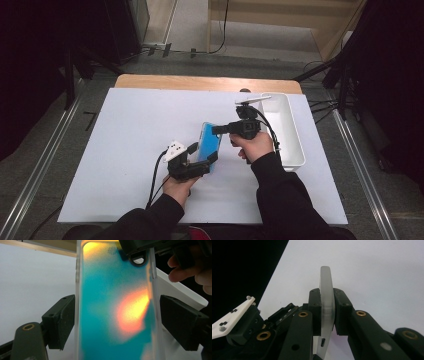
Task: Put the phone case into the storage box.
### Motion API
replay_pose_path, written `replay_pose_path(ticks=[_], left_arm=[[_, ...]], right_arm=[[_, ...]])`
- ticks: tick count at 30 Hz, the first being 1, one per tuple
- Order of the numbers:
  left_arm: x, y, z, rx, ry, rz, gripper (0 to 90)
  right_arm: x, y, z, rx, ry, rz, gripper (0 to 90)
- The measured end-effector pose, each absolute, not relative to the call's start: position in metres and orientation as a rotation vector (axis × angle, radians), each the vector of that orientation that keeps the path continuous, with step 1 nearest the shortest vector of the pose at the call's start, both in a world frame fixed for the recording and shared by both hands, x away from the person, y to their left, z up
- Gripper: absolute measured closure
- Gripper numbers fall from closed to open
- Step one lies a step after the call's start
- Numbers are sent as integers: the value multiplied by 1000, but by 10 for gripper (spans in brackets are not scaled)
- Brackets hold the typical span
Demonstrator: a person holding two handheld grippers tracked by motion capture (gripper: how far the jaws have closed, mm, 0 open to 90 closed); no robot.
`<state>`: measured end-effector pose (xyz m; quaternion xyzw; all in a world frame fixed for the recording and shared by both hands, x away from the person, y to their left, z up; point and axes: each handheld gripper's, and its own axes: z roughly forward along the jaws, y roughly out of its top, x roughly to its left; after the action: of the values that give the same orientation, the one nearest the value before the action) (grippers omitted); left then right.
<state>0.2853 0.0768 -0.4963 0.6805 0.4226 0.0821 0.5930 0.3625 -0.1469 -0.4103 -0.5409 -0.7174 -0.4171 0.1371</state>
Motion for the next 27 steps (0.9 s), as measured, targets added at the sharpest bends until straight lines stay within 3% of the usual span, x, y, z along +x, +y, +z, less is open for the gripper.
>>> replay_pose_path(ticks=[7, 27], left_arm=[[290, 80, -497, 1585, 1006, 101, 159], [296, 87, -484, 1621, 1019, 61, 162]], right_arm=[[362, -148, -409, -1552, -2106, -1217, 772], [359, -166, -394, -1582, -2244, -1292, 771]])
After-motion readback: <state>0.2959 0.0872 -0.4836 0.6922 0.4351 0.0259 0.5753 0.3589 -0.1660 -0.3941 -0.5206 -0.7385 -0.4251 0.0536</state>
